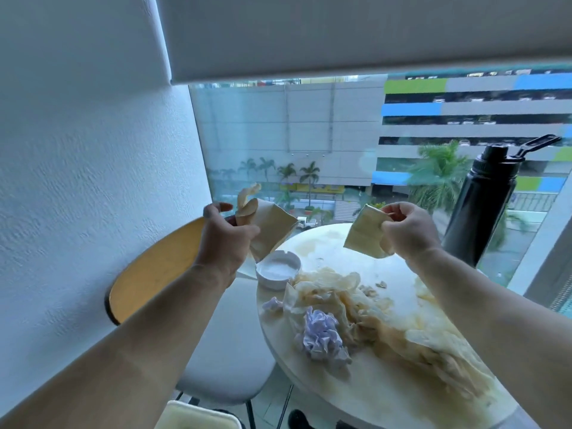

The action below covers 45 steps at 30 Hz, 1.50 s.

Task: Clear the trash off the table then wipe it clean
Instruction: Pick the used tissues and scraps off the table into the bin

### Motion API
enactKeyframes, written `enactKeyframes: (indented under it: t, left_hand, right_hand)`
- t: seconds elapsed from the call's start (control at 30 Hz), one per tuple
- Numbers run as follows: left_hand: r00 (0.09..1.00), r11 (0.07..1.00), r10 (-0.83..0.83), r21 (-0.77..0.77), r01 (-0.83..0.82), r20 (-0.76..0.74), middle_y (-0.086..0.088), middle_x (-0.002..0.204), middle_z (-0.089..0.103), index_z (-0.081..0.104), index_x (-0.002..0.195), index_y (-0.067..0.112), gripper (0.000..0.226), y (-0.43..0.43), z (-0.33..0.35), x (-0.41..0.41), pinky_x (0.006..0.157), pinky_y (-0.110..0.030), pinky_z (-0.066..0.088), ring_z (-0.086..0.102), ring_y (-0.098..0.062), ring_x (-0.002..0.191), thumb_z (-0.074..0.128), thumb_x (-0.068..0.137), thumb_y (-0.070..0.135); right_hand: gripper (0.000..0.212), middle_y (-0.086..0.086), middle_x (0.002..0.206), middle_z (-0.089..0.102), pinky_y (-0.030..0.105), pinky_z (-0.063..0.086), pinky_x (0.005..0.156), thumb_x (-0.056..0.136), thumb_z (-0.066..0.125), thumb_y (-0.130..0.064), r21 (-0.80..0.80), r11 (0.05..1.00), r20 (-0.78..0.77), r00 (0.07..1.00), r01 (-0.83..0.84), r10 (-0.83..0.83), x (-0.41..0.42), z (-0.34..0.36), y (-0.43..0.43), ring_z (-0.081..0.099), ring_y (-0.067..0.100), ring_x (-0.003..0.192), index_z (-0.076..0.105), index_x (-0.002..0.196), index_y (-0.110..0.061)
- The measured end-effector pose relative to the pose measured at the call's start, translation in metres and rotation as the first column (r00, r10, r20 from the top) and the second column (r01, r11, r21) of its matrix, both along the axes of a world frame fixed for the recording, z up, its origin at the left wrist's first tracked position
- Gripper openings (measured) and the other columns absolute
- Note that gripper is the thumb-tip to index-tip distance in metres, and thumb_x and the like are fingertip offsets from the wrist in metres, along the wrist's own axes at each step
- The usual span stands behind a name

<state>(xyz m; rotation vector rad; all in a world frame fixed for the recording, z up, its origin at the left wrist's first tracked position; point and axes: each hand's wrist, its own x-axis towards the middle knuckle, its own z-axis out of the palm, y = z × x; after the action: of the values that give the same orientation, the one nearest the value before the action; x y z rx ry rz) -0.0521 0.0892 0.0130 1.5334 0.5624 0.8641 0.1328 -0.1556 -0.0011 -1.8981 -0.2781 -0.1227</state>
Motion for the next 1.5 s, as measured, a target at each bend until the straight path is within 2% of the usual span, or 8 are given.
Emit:
enactKeyframes:
  t: [0.13,0.3,0.47,0.53,0.67,0.8,1.17,1.5]
  left_hand:
    - [0.999,0.999,0.03,0.011,-0.03,-0.034,-0.011,0.097,0.077,0.066,0.101,0.016,0.04,0.023,-0.001,-0.033,0.088,-0.057,0.062,0.074,-0.036,0.093,0.078,0.062,0.014]
    - [0.999,0.999,-0.01,0.034,0.012,-0.048,-0.004,0.083,0.076,0.075,0.089,0.017,0.016,0.061,-0.018,-0.089,0.06,-0.031,0.056,0.069,-0.023,0.077,0.078,0.085,0.002]
    - [0.989,0.999,0.022,-0.027,-0.026,-0.146,-0.003,0.09,0.081,0.081,0.085,0.021,0.009,0.107,-0.049,-0.144,0.084,-0.052,0.063,0.076,-0.033,0.093,0.086,0.082,0.014]
    - [0.984,0.998,0.028,-0.058,-0.039,-0.174,-0.007,0.093,0.081,0.08,0.086,0.021,0.011,0.122,-0.063,-0.162,0.078,-0.051,0.065,0.075,-0.037,0.098,0.085,0.082,0.012]
    - [0.974,0.994,0.036,-0.096,-0.059,-0.223,-0.009,0.101,0.078,0.071,0.102,0.02,0.039,0.144,-0.097,-0.19,0.07,-0.044,0.063,0.074,-0.035,0.097,0.088,0.067,0.023]
    - [0.934,0.987,0.119,-0.064,-0.149,-0.338,0.0,0.082,0.061,0.054,0.085,0.02,0.037,0.156,-0.137,-0.209,0.065,-0.04,0.053,0.059,-0.022,0.074,0.085,0.065,0.028]
    - [0.799,0.945,0.128,-0.171,-0.278,-0.587,-0.005,0.072,0.052,0.049,0.081,0.016,0.025,0.141,-0.271,-0.225,0.045,-0.023,0.041,0.05,-0.023,0.059,0.072,0.078,0.007]
    - [0.689,0.864,0.106,-0.276,-0.42,-0.717,-0.007,0.081,0.064,0.058,0.08,0.021,0.009,0.118,-0.377,-0.227,0.061,-0.031,0.045,0.056,-0.028,0.07,0.065,0.077,0.016]
  right_hand:
    - [0.038,0.0,0.086,0.075,0.018,0.043,0.04,0.083,0.058,0.003,0.136,0.991,-0.008,1.0,0.005,-0.004,-0.027,0.011,0.028,0.062,0.018,0.075,0.08,0.095,-0.025]
    - [0.037,-0.005,0.075,0.073,0.022,0.042,0.05,0.079,0.06,0.002,0.203,0.979,0.022,1.0,-0.024,0.019,-0.081,0.017,0.089,0.06,0.015,0.066,0.077,0.079,-0.031]
    - [0.032,-0.007,0.075,0.074,0.019,0.044,0.049,0.078,0.062,-0.002,0.174,0.975,0.074,0.989,-0.138,0.127,-0.152,0.011,0.156,0.058,0.004,0.054,0.08,0.089,-0.026]
    - [0.03,-0.006,0.076,0.072,0.017,0.043,0.045,0.081,0.061,-0.002,0.163,0.974,0.064,0.986,-0.16,0.152,-0.179,0.003,0.179,0.057,0.001,0.049,0.078,0.097,-0.022]
    - [0.025,-0.006,0.078,0.065,0.028,0.05,0.053,0.08,0.06,-0.004,0.125,0.974,0.023,0.982,-0.188,0.187,-0.22,-0.032,0.214,0.062,0.02,0.064,0.064,0.092,-0.026]
    - [0.02,-0.004,0.078,0.06,0.049,0.059,0.068,0.07,0.061,-0.012,0.076,0.976,-0.057,0.976,-0.206,0.211,-0.242,-0.084,0.232,0.064,0.027,0.074,0.059,0.084,-0.026]
    - [0.019,-0.009,0.069,0.065,0.03,0.053,0.062,0.073,0.059,-0.006,-0.176,0.942,-0.363,0.908,-0.287,0.209,-0.259,-0.238,0.227,0.063,0.018,0.069,0.068,0.075,-0.022]
    - [0.019,-0.011,0.083,0.064,0.014,0.04,0.05,0.087,0.053,-0.005,-0.381,0.823,-0.462,0.858,-0.42,0.224,-0.267,-0.333,0.204,0.057,0.005,0.067,0.067,0.087,-0.018]
